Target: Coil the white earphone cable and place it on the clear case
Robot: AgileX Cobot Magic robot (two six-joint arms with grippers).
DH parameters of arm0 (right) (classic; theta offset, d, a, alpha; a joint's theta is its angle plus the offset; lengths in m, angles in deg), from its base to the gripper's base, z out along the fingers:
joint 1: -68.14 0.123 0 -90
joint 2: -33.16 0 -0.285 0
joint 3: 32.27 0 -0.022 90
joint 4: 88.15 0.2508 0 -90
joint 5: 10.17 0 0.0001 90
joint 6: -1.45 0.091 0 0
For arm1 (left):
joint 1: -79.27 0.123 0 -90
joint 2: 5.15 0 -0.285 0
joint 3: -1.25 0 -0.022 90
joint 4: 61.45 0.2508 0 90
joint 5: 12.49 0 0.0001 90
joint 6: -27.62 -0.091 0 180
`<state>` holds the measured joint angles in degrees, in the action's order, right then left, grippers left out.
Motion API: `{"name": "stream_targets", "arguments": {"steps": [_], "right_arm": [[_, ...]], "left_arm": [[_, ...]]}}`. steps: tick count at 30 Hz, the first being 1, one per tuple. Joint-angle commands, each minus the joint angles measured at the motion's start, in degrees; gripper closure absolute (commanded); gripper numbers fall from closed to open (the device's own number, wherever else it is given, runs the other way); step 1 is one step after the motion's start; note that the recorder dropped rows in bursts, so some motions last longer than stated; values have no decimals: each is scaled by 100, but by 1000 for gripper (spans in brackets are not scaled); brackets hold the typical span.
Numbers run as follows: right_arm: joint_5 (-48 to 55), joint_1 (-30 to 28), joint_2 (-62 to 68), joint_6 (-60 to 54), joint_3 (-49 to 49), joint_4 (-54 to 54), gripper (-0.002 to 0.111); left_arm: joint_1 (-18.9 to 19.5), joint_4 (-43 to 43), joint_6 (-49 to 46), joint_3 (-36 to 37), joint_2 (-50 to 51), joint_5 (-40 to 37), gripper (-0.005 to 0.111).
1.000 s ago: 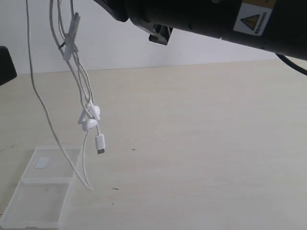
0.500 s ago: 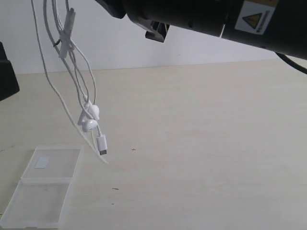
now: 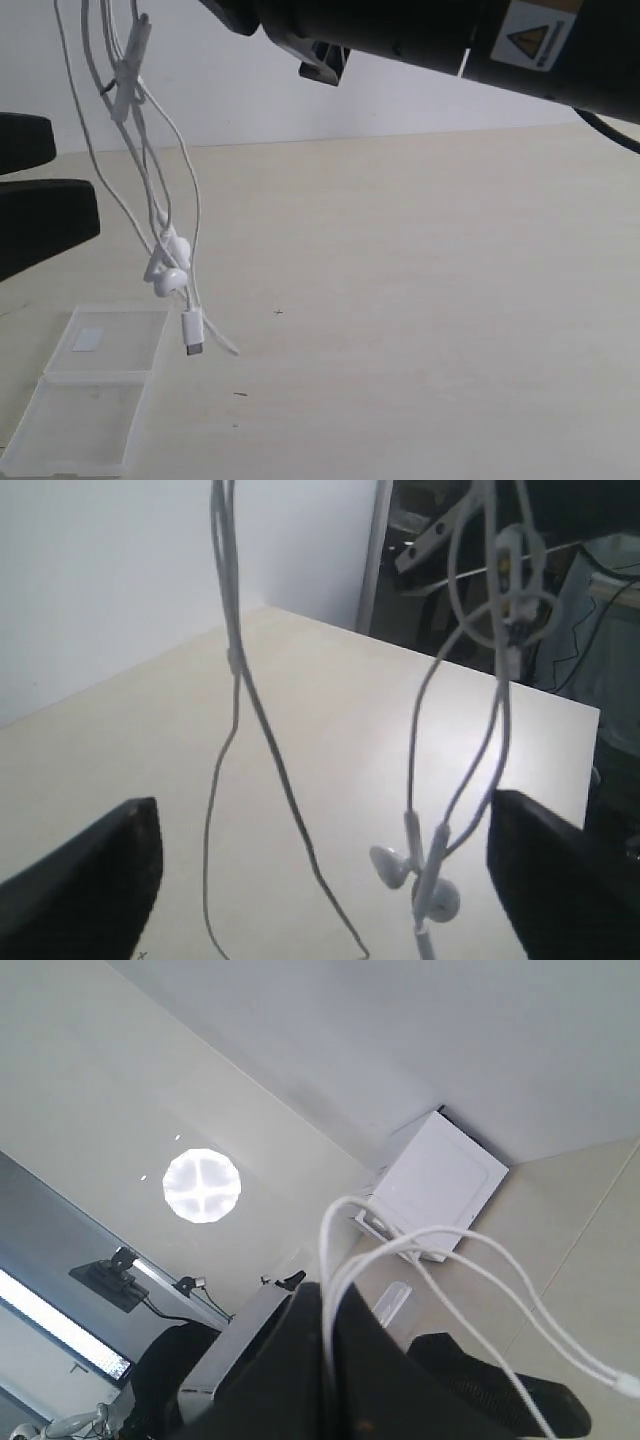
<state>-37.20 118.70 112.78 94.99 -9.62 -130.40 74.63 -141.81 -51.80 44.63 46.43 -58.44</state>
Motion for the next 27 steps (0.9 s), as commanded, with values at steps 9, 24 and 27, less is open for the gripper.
{"name": "stream_targets", "arguments": {"steps": [9,24,27], "right_arm": [[-227,10,-49,-100,-20,-74,108],[-227,10,-37,-233,-20,-246,108],[-200,10,-37,-210,-20,-479,108]], "left_arm": [[6,-1356,-1202,26,868,-395,22],[-5,-1578,-1496,26,1025,-1084,22],[-5,-1529,-1495,26,1025,-1064,22]]}}
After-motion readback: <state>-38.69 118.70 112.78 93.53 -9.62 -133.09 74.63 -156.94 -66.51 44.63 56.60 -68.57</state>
